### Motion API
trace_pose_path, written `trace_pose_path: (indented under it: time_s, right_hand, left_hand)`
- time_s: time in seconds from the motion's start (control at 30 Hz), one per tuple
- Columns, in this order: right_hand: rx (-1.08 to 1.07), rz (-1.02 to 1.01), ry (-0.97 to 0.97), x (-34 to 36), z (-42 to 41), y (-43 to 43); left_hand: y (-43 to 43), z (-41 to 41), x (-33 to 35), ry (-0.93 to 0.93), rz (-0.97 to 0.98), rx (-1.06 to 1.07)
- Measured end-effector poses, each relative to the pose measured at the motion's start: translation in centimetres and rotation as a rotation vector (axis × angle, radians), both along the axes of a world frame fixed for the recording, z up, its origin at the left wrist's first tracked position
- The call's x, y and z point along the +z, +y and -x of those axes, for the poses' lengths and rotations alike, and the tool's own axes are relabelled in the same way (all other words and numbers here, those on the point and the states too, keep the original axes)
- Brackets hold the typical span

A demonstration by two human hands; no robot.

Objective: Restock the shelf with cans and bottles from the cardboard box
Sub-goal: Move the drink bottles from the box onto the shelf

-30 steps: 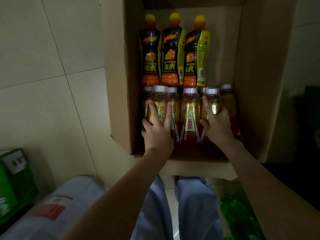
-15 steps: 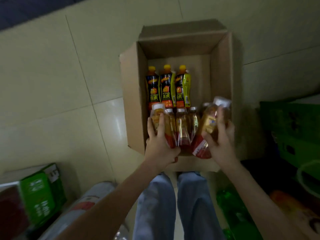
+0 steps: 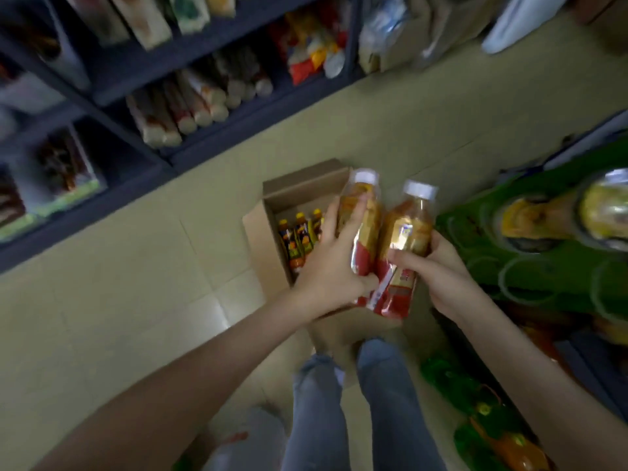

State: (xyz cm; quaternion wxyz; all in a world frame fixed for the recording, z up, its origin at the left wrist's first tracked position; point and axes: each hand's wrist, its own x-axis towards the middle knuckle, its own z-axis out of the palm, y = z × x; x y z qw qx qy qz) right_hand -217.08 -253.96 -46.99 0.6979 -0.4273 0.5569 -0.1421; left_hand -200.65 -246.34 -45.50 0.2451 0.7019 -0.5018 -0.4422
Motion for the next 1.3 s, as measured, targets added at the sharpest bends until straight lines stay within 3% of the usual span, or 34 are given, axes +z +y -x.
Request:
trace_pose_path:
  time_s: [0.27,0.43,0.63,0.97,1.3]
  right_hand:
    - [-0.166,0.419,0.157,16.6,8.9,5.2]
    - [-0.279,0.711,0.201,24.7,16.1,9.2]
    - [-0.307,0.875,0.119,31.3,27.5,18.7]
    - [-0.312,1.274,0.239,44.2,45.2,32.2]
    - [-0.721,1.485,0.115,55.2,55.7,35.3]
  left_hand:
    - [1.6,8.1,15.6,-0.115,0.282,-0.287]
    - [3.6,15.2,22.8,-0.17,0.51,-0.346]
    - [11.6,27.8,28.0,-0.224,0.793,-0.328]
    - [20.8,46.4,37.3,-0.041,1.047,-0.424]
    - [18.4,55.2,47.2,0.082,1.417,-0.502]
